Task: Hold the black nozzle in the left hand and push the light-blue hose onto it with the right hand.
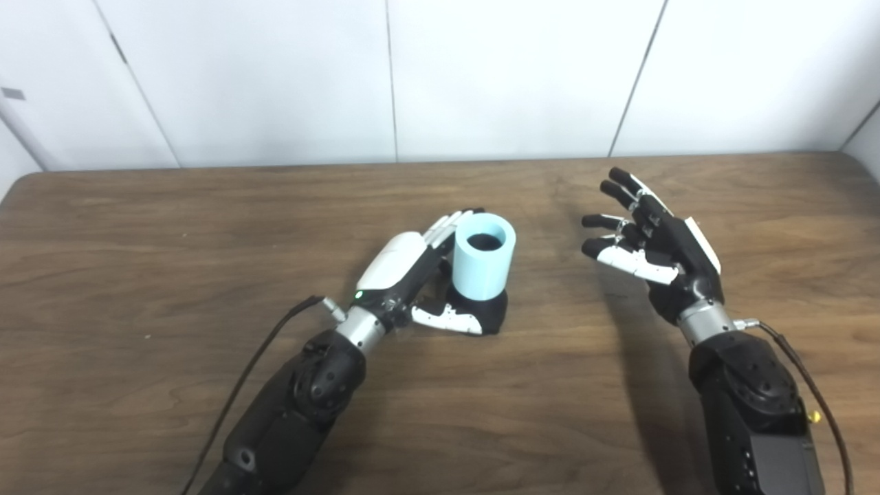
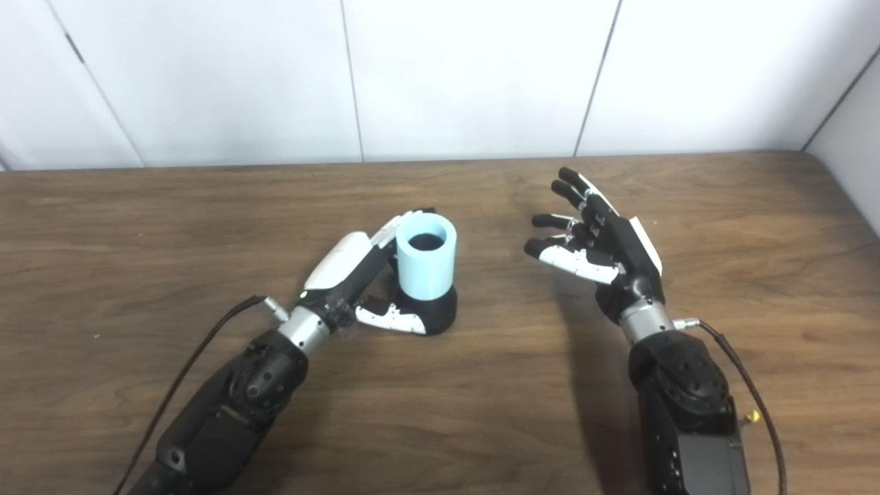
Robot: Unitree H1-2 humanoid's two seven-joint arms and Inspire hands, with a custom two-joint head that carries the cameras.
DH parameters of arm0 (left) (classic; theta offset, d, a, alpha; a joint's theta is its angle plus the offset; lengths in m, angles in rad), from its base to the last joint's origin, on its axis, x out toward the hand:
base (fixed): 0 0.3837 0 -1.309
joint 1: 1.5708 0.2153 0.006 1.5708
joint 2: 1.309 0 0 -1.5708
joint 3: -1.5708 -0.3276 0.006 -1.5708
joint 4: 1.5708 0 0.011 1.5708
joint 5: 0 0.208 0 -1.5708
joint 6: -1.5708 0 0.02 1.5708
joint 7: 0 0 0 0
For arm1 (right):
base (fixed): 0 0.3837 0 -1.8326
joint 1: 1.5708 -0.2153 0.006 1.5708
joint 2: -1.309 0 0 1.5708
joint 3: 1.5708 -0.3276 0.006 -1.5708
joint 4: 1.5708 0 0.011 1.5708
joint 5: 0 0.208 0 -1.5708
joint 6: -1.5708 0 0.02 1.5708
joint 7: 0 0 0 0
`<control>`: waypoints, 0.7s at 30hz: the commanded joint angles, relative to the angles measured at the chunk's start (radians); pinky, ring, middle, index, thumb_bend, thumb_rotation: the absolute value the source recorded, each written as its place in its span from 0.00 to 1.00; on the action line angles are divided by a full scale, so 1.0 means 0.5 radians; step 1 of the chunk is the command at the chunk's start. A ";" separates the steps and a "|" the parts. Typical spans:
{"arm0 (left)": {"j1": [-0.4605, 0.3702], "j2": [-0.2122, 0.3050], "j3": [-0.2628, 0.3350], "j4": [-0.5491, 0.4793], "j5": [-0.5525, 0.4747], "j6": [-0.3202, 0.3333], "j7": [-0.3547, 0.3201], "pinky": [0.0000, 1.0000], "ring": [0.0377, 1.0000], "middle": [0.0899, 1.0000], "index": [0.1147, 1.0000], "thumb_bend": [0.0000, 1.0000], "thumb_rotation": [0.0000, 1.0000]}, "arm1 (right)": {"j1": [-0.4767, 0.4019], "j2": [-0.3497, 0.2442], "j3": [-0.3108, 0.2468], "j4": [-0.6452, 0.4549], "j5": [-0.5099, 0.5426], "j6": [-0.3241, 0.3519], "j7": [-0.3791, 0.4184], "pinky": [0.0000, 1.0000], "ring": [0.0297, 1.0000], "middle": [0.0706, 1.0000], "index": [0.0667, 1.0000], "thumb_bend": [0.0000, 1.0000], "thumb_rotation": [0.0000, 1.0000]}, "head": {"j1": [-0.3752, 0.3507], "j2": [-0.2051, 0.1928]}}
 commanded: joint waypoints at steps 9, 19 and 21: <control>0.205 -0.030 0.466 -0.171 -0.369 0.139 -0.014 0.89 1.00 1.00 1.00 0.93 0.33 | -0.009 0.138 -0.007 -0.058 0.059 -0.125 -0.095 0.45 0.60 0.80 0.78 0.63 0.23 | -0.002 0.001; 0.278 -0.157 0.831 -0.426 -1.220 0.268 -0.188 0.54 0.66 0.75 0.76 0.79 0.31 | -0.031 0.286 -0.096 0.010 0.203 -0.165 -0.222 0.44 0.55 0.72 0.73 0.66 0.22 | -0.008 -0.003; 0.290 -0.162 0.862 -0.451 -1.320 0.304 -0.211 0.57 0.68 0.76 0.75 0.79 0.30 | -0.027 0.282 -0.085 0.006 0.206 -0.175 -0.214 0.42 0.54 0.69 0.71 0.65 0.23 | -0.015 -0.006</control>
